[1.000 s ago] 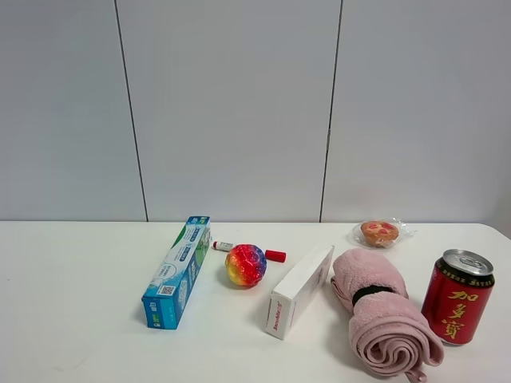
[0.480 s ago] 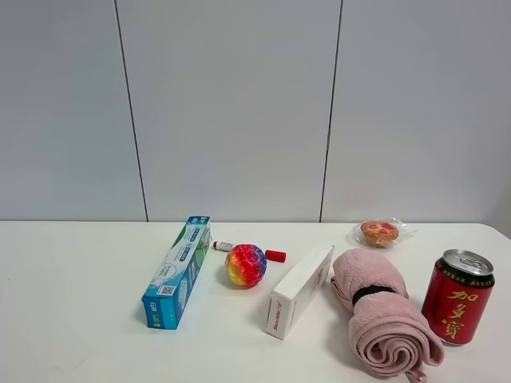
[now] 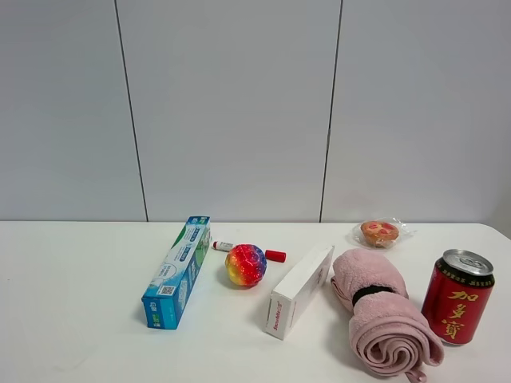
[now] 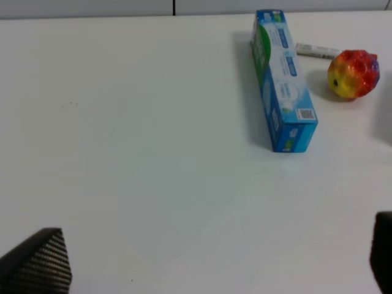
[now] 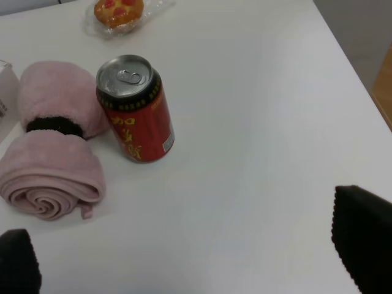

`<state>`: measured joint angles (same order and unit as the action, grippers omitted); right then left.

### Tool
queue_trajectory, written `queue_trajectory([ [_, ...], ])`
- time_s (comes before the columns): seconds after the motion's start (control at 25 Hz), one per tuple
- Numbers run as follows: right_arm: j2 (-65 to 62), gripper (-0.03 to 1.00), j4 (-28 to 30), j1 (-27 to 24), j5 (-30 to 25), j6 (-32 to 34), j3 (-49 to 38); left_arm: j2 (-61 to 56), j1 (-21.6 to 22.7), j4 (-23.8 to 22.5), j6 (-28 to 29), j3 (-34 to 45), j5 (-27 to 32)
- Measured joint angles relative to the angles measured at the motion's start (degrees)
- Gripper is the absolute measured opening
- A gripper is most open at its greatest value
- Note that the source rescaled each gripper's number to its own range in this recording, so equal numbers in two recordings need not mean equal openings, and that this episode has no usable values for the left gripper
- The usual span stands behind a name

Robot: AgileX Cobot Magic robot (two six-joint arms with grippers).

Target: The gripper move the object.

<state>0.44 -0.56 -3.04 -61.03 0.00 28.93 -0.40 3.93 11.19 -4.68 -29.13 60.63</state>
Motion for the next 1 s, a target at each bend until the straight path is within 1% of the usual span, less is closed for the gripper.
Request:
queue_trajectory([
  [1.0, 0.0, 1.0, 0.0, 0.0, 0.0, 0.0, 0.0, 0.0, 0.0, 0.0, 0.0, 0.0, 0.0],
])
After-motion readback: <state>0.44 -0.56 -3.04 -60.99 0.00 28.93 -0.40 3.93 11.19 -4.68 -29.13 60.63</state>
